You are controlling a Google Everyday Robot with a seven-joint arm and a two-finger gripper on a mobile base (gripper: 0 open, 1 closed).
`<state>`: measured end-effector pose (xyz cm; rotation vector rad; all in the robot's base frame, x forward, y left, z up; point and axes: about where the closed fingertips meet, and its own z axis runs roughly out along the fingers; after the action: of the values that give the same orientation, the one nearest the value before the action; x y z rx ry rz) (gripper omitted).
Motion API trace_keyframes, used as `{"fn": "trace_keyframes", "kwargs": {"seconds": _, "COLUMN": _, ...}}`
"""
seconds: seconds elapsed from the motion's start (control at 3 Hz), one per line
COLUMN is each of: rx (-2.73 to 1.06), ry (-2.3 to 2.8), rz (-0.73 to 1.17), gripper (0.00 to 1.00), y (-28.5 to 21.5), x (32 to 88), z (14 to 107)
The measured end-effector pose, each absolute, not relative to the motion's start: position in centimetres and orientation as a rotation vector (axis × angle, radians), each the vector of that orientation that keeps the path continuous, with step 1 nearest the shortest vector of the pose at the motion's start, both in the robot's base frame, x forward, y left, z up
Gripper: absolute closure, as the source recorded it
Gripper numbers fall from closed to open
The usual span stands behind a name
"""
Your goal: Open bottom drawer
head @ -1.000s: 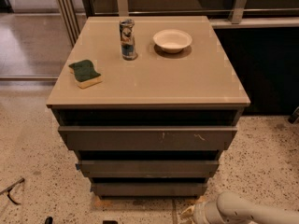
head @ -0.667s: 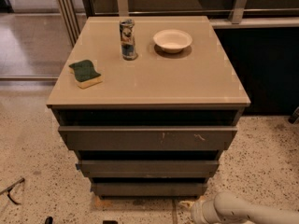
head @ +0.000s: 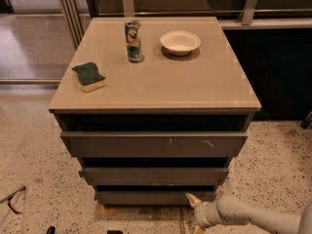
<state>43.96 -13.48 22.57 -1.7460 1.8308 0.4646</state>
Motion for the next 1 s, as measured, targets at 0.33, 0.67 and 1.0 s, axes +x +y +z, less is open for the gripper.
{"fn": "trace_keyframes", "kwargs": {"seconds": 0.33, "rx": -1.737, "ry": 1.817, "rz": 0.450, "gripper": 0.00, "y": -13.3, "x": 45.9, "z": 22.1}}
{"fn": "trace_keyframes", "kwargs": {"seconds": 0.67, "rx": -1.749, "ry": 1.825, "rz": 0.445, "gripper": 0.00, "y": -12.8, "x": 47.7, "z": 21.3}}
{"fn": "trace_keyframes", "kwargs": {"seconds": 1.0, "rx": -1.788, "ry": 1.872, "rz": 0.436, "gripper": 0.00, "y": -12.1, "x": 49.6, "z": 19.8}}
